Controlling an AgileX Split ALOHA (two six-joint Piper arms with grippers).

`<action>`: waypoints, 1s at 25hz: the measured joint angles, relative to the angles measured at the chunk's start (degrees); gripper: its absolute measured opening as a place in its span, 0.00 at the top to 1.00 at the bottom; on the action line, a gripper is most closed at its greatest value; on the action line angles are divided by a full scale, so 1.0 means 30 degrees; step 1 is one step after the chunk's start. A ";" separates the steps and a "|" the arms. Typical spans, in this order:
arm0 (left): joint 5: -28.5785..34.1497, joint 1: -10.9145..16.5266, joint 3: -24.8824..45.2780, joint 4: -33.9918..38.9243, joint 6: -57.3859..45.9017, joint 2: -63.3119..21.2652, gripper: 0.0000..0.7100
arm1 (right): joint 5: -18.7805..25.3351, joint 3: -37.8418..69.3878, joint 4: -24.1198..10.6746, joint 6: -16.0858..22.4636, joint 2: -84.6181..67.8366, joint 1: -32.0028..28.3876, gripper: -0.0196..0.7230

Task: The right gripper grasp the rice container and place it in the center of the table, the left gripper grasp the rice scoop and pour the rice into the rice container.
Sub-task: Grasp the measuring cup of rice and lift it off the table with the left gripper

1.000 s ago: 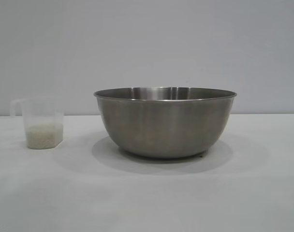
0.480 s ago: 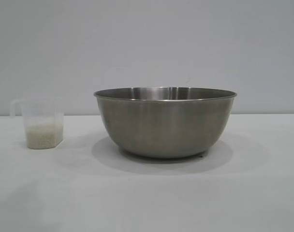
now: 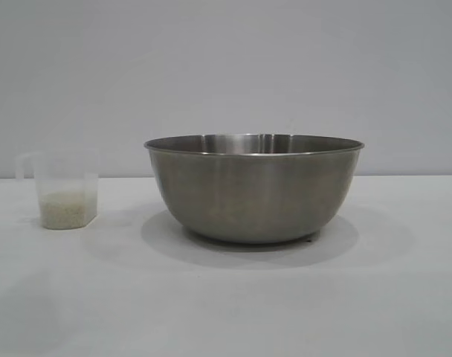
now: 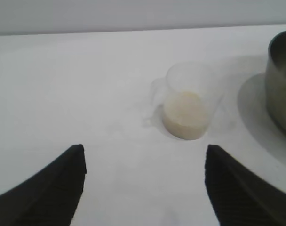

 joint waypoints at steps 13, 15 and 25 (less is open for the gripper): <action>-0.6572 0.0000 -0.1143 0.1637 -0.0407 0.9329 0.34 | 0.0000 0.0000 0.0000 0.0000 0.0000 0.0000 0.35; -0.6572 0.0000 -0.1536 0.1637 -0.0407 0.9806 0.47 | 0.0000 0.0000 0.0000 0.0000 0.0000 0.0000 0.35; -0.6586 0.0000 -0.3736 0.1528 -0.0269 1.0832 0.58 | 0.0000 0.0000 0.0000 0.0000 0.0000 0.0000 0.35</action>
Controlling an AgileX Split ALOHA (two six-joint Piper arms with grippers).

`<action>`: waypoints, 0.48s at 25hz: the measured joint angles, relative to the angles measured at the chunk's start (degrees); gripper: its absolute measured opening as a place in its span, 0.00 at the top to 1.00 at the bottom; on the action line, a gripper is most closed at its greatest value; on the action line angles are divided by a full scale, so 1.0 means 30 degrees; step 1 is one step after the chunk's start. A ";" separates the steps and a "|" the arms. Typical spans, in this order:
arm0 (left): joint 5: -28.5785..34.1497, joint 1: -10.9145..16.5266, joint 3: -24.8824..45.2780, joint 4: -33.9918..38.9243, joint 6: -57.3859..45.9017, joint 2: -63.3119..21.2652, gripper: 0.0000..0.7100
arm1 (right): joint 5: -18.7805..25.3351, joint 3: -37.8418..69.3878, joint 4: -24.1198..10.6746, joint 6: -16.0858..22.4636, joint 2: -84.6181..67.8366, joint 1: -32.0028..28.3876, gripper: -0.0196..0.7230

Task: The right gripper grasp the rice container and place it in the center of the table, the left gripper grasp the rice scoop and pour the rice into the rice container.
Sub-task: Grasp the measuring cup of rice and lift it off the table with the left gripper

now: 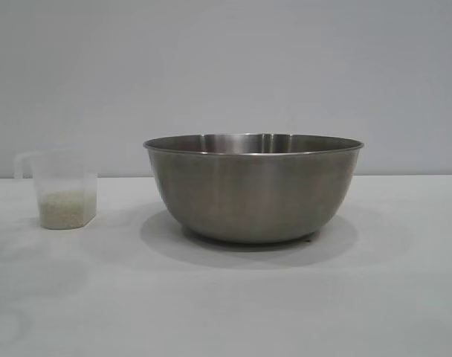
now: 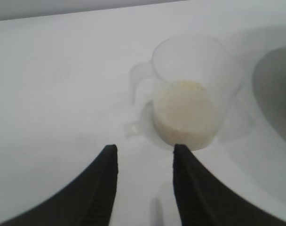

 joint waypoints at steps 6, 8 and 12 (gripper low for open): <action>-0.0032 0.0000 -0.1374 -0.0175 0.0618 0.1270 0.58 | 0.0000 0.0000 0.0000 0.0000 0.0000 0.0000 0.35; -0.0032 0.0000 -0.1622 -0.0391 0.0814 0.1465 0.64 | 0.0000 0.0000 0.0000 0.0000 0.0000 0.0000 0.35; -0.0032 0.0000 -0.1980 -0.1003 0.1003 0.1772 0.61 | 0.0000 0.0000 0.0000 0.0000 0.0000 0.0000 0.35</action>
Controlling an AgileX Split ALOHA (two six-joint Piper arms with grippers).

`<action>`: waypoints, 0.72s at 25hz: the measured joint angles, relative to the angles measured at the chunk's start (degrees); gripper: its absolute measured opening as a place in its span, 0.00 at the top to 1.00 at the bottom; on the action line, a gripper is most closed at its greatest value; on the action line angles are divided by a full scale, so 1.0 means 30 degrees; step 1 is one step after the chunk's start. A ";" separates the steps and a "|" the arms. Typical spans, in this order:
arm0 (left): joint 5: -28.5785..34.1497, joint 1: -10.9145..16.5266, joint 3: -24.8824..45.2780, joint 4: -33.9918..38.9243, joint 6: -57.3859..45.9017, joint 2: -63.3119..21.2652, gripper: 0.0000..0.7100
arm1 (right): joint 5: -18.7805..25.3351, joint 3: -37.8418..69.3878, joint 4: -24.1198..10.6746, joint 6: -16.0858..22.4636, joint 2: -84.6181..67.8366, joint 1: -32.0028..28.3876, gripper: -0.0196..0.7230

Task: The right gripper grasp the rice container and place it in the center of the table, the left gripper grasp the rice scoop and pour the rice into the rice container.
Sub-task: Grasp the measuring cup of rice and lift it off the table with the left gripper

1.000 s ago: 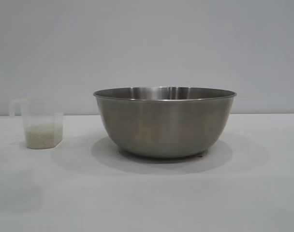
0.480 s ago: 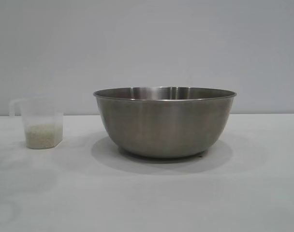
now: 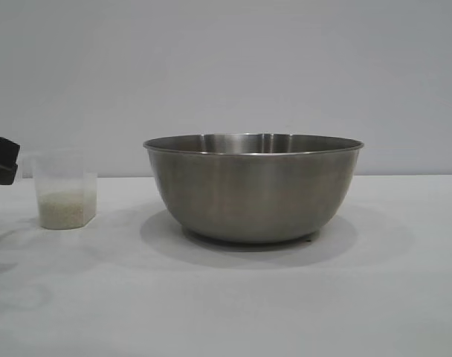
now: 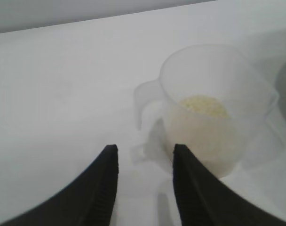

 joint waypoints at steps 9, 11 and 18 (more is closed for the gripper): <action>0.0000 0.0000 -0.0726 -0.0003 0.0000 0.0695 0.61 | 0.0000 0.0000 0.0000 0.0000 0.0000 0.0000 0.35; 0.0000 0.0000 -0.0824 -0.0003 0.0030 0.0695 0.61 | 0.0000 0.0000 0.0000 0.0000 0.0000 0.0000 0.35; 0.0000 0.0000 -0.1730 -0.0037 0.0030 0.1578 0.61 | 0.0000 0.0000 0.0000 0.0000 0.0000 0.0000 0.35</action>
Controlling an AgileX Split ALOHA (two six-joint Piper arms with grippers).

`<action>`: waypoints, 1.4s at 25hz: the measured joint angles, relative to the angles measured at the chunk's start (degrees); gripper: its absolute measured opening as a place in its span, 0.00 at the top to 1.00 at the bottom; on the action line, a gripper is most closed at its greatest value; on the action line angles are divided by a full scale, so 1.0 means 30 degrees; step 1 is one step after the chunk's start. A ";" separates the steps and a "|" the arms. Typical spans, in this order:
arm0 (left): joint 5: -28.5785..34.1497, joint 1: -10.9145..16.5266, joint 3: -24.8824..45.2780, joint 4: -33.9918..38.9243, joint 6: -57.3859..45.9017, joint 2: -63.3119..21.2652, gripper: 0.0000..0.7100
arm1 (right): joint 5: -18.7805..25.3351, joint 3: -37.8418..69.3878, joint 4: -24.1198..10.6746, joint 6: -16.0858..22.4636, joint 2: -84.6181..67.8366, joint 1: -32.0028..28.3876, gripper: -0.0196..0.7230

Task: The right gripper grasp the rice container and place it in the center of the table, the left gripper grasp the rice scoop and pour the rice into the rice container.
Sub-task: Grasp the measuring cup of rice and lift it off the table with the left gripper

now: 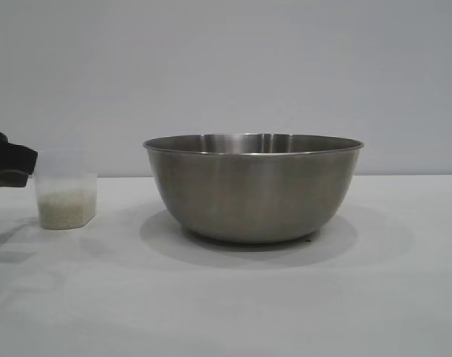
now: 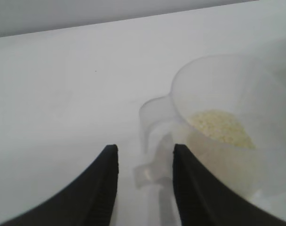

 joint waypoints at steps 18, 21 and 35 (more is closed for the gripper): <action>0.0041 0.0000 -0.1561 -0.0284 0.0929 0.0755 0.61 | 0.0000 0.0000 0.0000 0.0000 0.0000 0.0000 0.35; 0.0005 0.0000 -0.1905 -0.0284 0.1140 0.0948 0.61 | 0.0000 0.0000 0.0000 0.0000 0.0000 0.0000 0.35; 0.0042 0.0000 -0.5024 0.2081 0.3034 0.2385 1.00 | 0.0000 0.0000 0.0000 0.0000 0.0000 0.0000 0.35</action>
